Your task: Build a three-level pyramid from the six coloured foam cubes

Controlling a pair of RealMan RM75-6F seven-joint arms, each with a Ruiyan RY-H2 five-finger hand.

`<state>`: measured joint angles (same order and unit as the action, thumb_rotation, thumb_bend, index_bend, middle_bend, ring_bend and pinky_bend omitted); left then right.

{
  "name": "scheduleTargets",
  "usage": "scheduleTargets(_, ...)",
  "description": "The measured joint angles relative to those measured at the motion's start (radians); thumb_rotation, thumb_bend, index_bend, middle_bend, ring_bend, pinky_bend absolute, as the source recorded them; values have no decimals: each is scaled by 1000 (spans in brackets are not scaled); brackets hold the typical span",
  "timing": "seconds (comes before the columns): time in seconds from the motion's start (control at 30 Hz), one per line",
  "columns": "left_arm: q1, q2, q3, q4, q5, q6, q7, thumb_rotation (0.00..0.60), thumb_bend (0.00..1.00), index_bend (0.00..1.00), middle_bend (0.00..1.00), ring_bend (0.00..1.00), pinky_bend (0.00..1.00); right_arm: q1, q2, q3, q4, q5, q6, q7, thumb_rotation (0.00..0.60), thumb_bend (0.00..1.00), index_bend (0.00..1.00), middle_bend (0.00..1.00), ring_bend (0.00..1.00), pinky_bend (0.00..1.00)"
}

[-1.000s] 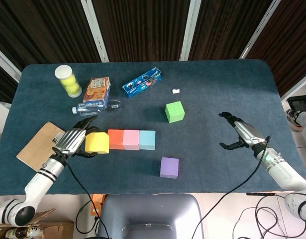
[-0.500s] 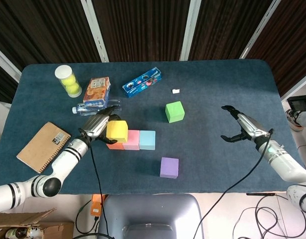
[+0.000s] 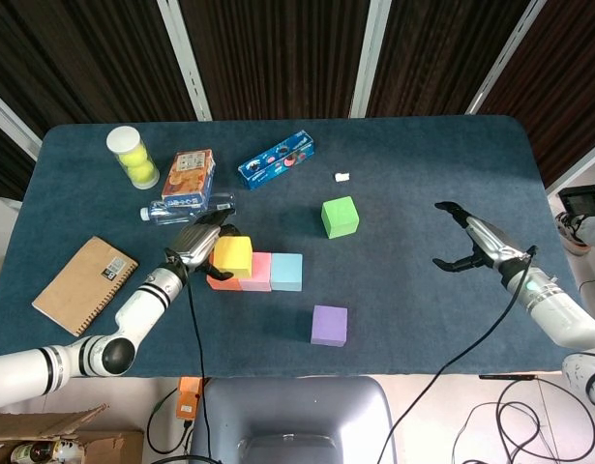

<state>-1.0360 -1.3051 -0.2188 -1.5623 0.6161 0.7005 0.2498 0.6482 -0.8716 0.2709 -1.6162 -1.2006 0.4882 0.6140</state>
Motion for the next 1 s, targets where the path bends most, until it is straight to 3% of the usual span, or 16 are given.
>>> scheduleTargets(0.6, -26, -11, 32, 16, -18, 5, 0, 600, 252, 490, 17, 0, 96, 4, 5, -4, -1, -8, -11, 7, 600, 204, 0, 0, 0, 0)
scheduleTargets(1.0, -30, -13, 47, 28, 7, 0, -10, 600, 243, 428, 17, 0, 96, 11, 2, -10, 7, -5, -28, 7, 600, 204, 0, 0, 0, 0)
